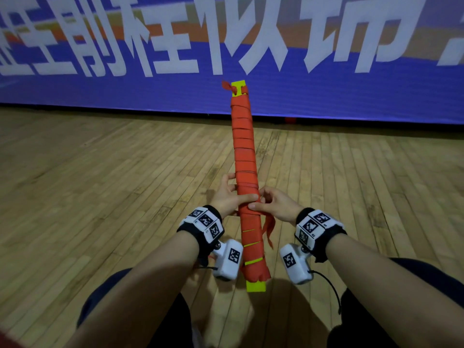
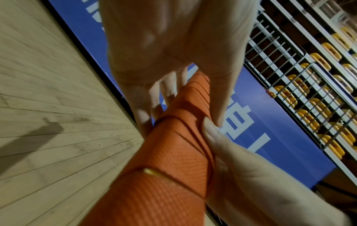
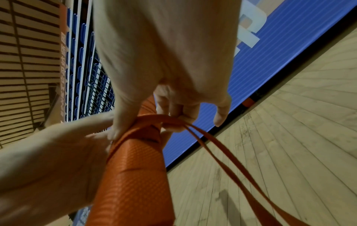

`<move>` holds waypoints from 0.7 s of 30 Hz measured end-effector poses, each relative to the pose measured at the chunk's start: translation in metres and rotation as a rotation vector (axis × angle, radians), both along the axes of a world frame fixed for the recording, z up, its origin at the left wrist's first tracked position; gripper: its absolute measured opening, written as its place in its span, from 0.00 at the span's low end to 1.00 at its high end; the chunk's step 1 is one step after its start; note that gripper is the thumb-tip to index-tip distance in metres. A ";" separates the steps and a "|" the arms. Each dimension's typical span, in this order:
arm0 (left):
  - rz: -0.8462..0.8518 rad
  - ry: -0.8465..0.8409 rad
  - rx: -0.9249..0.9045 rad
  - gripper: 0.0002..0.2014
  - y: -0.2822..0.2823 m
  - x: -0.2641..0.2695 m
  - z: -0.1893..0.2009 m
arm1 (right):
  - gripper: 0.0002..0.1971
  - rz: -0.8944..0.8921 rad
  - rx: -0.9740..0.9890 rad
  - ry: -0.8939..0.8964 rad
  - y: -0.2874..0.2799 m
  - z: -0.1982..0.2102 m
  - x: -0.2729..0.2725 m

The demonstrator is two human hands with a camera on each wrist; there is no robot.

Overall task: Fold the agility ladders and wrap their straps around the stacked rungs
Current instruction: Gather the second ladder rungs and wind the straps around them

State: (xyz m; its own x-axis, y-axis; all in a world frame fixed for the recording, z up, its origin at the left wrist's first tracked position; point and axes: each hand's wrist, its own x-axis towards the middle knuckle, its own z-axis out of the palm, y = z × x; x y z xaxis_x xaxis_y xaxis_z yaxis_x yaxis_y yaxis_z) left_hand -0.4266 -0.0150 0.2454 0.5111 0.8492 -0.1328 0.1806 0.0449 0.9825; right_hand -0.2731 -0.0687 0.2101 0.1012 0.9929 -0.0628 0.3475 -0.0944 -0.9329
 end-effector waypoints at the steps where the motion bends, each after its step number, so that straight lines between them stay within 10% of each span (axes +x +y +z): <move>1: 0.015 0.016 0.027 0.37 0.000 0.002 -0.001 | 0.15 -0.020 0.011 -0.012 0.000 -0.001 -0.003; 21: -0.071 -0.140 -0.150 0.32 0.001 -0.008 0.006 | 0.16 0.200 -0.068 0.188 -0.006 0.014 0.009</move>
